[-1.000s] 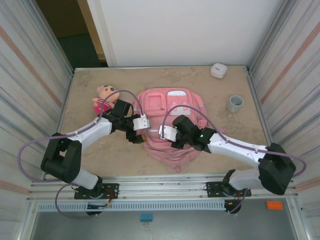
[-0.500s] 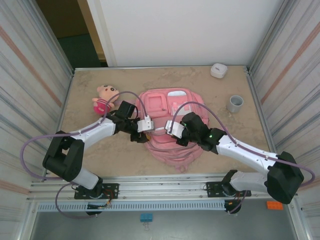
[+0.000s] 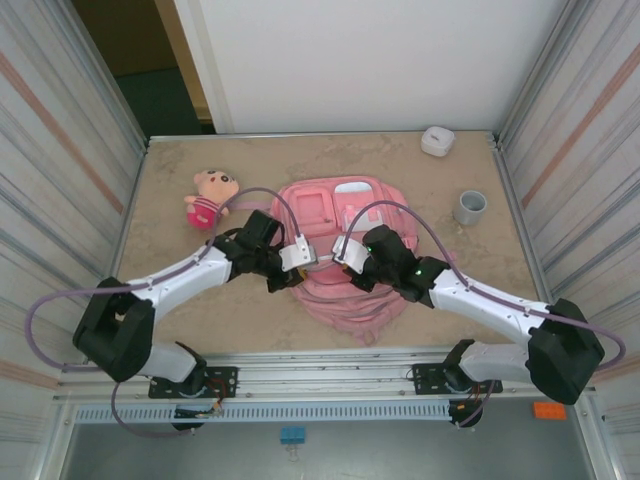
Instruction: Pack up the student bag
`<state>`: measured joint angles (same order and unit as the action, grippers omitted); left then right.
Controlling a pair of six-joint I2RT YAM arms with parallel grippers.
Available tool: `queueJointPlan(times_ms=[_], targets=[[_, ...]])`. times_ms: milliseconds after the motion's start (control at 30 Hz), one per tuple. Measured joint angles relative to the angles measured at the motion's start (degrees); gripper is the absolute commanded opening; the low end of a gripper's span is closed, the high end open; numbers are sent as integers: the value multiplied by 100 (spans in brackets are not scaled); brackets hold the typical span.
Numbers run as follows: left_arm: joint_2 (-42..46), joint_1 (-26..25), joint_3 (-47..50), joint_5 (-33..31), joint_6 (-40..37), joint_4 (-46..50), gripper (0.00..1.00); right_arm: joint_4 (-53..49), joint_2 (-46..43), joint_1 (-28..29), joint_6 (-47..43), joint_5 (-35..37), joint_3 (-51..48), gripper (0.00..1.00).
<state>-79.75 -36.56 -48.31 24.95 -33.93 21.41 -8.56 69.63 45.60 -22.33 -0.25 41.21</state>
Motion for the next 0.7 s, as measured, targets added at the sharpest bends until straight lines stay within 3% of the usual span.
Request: queueJointPlan(times_ms=[67,167,367,533,700], targets=[[153,-227,96,-341,391,-76,0,-4,28,-7,280,4,0,44],[232,-444,223,-767,973,-197,0,-107,-105,-94,973,-13,0,60],[236,-557,520,-1130,1836,-525,0,-599,-1443,-341,3696,-293,-122,63],[348,-597,605,-1285,2074,-586,0,-428,-2761,-361,6271,-682,-911,62],[553,-595,684,-1370,2098,-675,0,190,-2662,24,8476,-898,-1818,64]])
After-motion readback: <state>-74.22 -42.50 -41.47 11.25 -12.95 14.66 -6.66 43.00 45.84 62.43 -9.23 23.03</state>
